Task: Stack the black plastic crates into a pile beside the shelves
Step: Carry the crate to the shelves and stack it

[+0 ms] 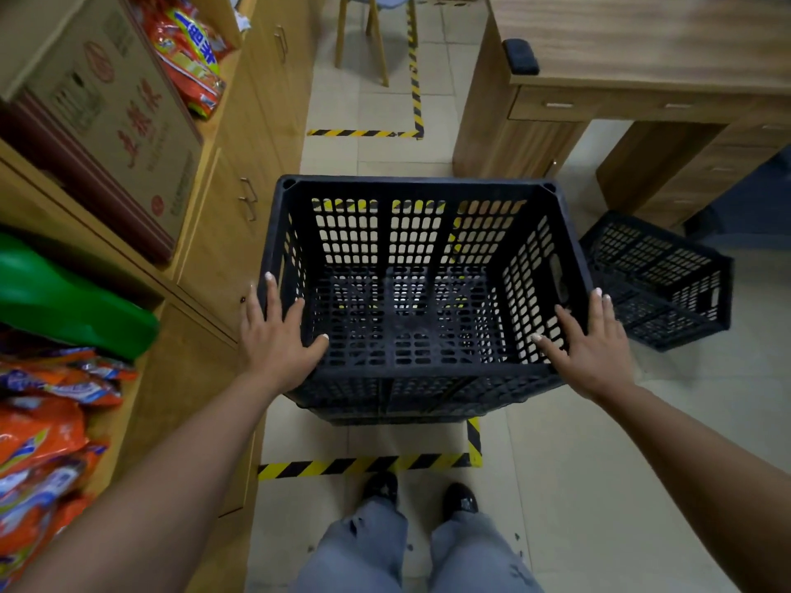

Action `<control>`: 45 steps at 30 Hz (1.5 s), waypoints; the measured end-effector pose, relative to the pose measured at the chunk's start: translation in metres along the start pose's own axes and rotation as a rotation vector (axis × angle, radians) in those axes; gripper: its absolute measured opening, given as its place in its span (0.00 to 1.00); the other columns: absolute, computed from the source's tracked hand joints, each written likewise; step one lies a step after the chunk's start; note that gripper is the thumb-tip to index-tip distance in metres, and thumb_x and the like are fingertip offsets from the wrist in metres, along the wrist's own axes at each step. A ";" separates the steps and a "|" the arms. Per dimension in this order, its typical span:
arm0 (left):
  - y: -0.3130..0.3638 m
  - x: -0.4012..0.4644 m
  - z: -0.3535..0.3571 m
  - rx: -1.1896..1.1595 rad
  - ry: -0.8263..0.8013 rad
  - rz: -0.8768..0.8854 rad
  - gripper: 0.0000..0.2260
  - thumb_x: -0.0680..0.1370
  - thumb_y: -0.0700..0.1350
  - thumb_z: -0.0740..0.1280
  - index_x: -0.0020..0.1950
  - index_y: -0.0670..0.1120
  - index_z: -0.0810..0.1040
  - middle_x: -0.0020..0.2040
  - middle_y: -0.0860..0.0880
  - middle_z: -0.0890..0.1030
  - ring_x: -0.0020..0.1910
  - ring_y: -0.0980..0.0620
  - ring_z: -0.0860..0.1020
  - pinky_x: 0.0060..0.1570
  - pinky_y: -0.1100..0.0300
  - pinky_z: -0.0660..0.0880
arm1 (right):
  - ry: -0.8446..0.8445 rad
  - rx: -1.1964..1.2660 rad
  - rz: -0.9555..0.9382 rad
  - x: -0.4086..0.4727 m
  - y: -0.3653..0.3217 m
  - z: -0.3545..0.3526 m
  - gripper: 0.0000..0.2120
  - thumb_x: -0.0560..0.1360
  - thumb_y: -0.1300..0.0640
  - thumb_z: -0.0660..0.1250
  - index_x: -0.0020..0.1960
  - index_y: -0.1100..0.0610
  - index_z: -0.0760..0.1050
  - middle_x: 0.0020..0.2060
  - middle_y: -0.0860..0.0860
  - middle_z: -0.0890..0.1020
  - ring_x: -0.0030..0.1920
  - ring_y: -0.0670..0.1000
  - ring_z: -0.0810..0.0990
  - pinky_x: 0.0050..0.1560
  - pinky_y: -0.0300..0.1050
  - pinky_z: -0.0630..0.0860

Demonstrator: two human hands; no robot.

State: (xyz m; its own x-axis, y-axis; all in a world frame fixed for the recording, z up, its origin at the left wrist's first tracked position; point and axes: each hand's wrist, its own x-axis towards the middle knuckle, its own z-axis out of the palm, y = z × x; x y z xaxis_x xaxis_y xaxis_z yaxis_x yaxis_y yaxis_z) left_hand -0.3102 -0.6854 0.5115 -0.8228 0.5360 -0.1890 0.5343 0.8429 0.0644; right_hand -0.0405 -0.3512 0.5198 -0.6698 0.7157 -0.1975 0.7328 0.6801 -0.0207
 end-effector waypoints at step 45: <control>0.001 -0.008 0.006 0.026 0.057 0.054 0.33 0.70 0.65 0.51 0.69 0.51 0.73 0.78 0.45 0.57 0.77 0.48 0.37 0.72 0.44 0.47 | 0.115 0.015 -0.270 0.004 0.019 0.005 0.36 0.73 0.33 0.49 0.73 0.54 0.66 0.75 0.61 0.57 0.77 0.57 0.44 0.75 0.57 0.50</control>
State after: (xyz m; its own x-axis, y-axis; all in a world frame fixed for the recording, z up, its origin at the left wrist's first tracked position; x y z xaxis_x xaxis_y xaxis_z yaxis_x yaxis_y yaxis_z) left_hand -0.3019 -0.6893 0.5073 -0.8018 0.5834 -0.1295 0.5827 0.8113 0.0472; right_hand -0.0289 -0.3364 0.5133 -0.8495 0.5229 -0.0705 0.5272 0.8467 -0.0718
